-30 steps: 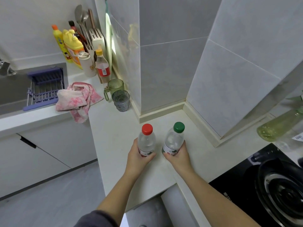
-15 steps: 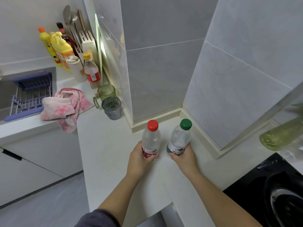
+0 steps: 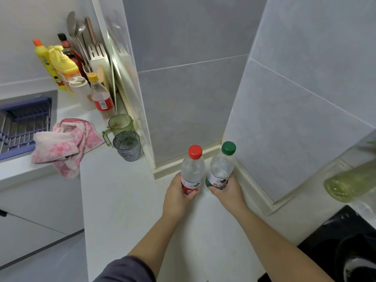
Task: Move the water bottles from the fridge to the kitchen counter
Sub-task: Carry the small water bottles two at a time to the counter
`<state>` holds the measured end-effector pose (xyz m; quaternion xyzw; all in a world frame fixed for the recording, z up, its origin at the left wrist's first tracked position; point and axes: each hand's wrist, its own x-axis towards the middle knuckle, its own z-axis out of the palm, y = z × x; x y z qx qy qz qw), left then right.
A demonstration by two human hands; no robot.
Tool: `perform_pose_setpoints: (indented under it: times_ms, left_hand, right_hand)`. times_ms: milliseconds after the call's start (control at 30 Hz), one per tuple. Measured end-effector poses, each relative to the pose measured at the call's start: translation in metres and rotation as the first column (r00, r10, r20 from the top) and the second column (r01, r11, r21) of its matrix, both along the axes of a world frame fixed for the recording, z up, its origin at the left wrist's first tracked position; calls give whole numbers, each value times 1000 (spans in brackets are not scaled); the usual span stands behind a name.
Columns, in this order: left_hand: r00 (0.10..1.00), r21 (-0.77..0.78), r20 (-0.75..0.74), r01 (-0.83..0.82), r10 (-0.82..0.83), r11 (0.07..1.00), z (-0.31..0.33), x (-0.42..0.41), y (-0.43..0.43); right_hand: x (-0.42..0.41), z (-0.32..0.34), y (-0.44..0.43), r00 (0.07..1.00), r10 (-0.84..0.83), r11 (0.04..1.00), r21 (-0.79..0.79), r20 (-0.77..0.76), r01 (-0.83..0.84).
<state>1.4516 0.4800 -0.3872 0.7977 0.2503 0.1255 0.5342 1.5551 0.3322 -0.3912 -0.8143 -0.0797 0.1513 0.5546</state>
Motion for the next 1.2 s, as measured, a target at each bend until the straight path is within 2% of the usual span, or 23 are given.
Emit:
perform_pose_setpoints:
  times_ms: [100, 267, 433, 833, 1200]
  left_hand:
    - [999, 66, -29, 34, -32, 997, 0, 3, 2]
    - [978, 252, -209, 46, 8, 967, -5, 1, 8]
    - [967, 319, -255, 87, -3, 944, -2, 17, 10]
    - [954, 321, -296, 49, 51, 946, 1, 55, 5]
    - [928, 273, -368, 48, 58, 961, 6, 88, 0]
  right_hand:
    - [4, 2, 2, 1000, 11, 1000, -8, 10, -11]
    - [-11, -10, 2, 983, -105, 967, -215, 149, 136]
    - [-1, -14, 3, 981, -106, 958, -248, 160, 144]
    - [36, -3, 9, 983, -65, 934, -336, 172, 120]
    - [59, -2, 22, 976, -105, 930, -330, 189, 164]
